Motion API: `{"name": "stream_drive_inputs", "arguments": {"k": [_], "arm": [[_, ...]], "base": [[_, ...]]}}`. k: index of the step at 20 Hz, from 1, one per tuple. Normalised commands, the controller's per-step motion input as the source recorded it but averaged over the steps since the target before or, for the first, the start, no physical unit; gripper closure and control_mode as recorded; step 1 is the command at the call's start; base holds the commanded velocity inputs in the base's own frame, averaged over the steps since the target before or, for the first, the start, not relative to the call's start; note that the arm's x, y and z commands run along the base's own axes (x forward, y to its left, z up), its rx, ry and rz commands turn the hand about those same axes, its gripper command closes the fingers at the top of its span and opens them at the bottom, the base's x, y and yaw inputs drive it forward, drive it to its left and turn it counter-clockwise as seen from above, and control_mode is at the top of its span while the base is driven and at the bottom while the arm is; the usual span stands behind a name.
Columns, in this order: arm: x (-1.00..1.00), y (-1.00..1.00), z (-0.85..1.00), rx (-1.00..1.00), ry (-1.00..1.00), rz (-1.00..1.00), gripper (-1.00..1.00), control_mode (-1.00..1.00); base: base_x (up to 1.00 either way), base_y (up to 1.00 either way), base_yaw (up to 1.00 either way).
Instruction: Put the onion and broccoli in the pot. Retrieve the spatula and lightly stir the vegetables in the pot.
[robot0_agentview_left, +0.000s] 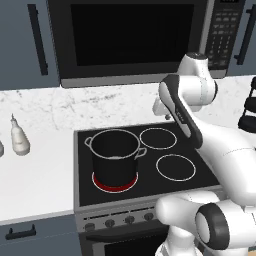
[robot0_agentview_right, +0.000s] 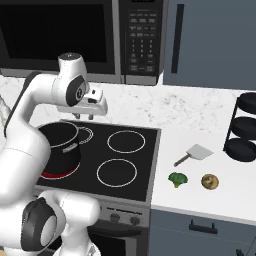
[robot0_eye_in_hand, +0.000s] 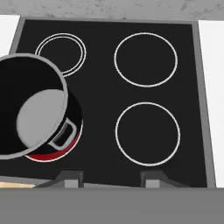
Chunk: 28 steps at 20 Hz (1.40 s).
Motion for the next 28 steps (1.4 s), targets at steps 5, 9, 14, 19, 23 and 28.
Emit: {"name": "stream_drive_inputs", "arguments": {"k": [5, 9, 14, 19, 23, 28], "arm": [[-0.19, -0.03, 0.0, 0.0, 0.0, 0.0, -1.0, -1.0], [-0.58, -0.22, -0.06, 0.0, 0.01, -0.01, -1.0, -1.0], [-0.88, -0.53, -0.22, -0.02, 0.02, -0.1, -1.0, -1.0], [-0.46, -1.0, -0.42, 0.04, 0.05, -0.22, -1.0, -1.0], [-0.01, -1.0, -0.5, 0.11, 0.1, -0.28, -1.0, -1.0], [0.0, -1.0, -0.47, 0.16, 0.06, -0.26, -1.0, -1.0]], "base": [[0.0, 0.0, 0.0], [0.0, 0.0, 0.0], [0.0, 0.0, 0.0], [0.0, 0.0, 0.0], [0.0, 0.0, 0.0], [0.0, 0.0, 0.0]]}}
